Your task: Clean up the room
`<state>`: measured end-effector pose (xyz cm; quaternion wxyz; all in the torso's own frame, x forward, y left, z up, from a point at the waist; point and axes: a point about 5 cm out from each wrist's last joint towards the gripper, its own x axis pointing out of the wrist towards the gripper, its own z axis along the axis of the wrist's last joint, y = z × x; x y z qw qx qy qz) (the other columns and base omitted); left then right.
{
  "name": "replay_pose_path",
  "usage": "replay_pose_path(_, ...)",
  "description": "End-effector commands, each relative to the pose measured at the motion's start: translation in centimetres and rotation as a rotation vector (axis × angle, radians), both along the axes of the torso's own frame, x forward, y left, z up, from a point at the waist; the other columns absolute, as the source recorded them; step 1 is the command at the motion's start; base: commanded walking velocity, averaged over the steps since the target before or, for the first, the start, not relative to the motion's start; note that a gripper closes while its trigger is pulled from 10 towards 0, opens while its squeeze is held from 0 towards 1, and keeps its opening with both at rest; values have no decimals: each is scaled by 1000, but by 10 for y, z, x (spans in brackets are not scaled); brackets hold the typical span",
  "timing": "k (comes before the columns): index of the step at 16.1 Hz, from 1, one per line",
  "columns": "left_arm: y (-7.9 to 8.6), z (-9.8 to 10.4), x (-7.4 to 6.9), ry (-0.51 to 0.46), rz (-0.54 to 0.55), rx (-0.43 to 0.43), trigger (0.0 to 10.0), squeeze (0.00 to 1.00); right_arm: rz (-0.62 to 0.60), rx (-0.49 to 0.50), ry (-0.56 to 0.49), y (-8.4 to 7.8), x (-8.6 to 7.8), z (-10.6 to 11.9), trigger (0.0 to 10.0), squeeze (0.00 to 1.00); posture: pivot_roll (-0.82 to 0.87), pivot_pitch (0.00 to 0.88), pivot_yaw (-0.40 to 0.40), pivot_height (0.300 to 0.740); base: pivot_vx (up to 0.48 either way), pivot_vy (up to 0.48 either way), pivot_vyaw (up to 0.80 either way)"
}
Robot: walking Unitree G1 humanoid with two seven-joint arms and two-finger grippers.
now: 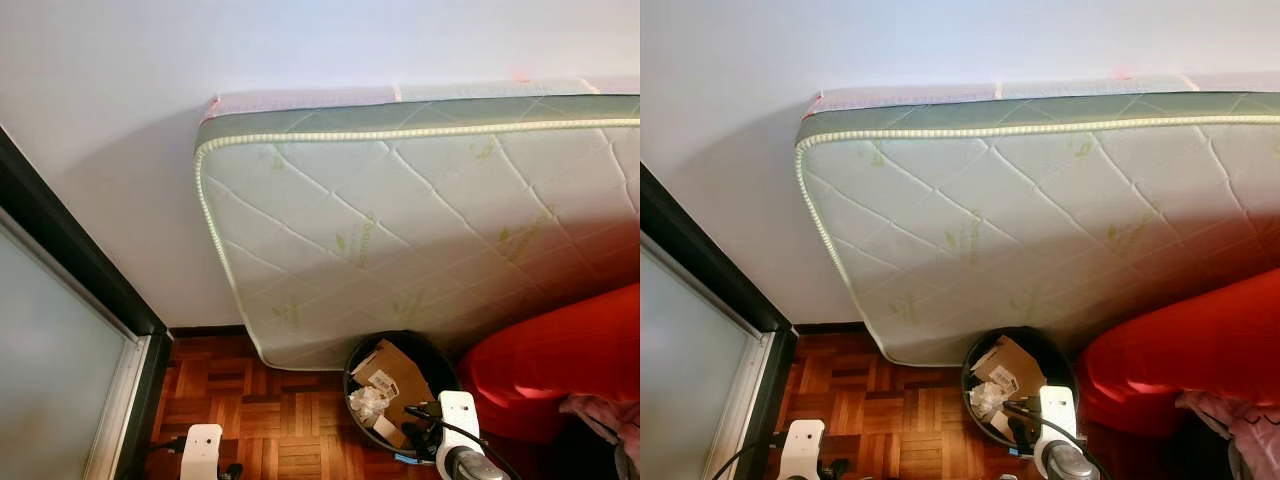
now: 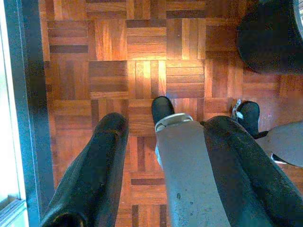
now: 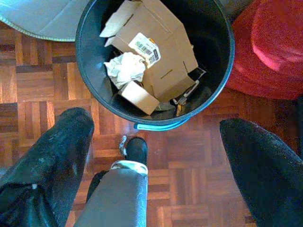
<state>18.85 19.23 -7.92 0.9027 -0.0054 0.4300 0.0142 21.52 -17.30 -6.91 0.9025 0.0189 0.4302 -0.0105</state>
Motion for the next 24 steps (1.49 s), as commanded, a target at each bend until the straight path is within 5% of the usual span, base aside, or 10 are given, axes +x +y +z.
replay_pose_path(1, -1, -5, -9, 41, -6, 0, 10000, 0, 8, -6, 29, -1, -7, -4, 10000, 0, -69, 101, 1, 740, 0, 0, 0)
replay_pose_path(24, 0, -3, -5, 21, 1, 18, 10000, 0, -2, 0, 40, -1, -6, -4, 10000, 0, -64, 134, 2, 740, -184, 0, 0)
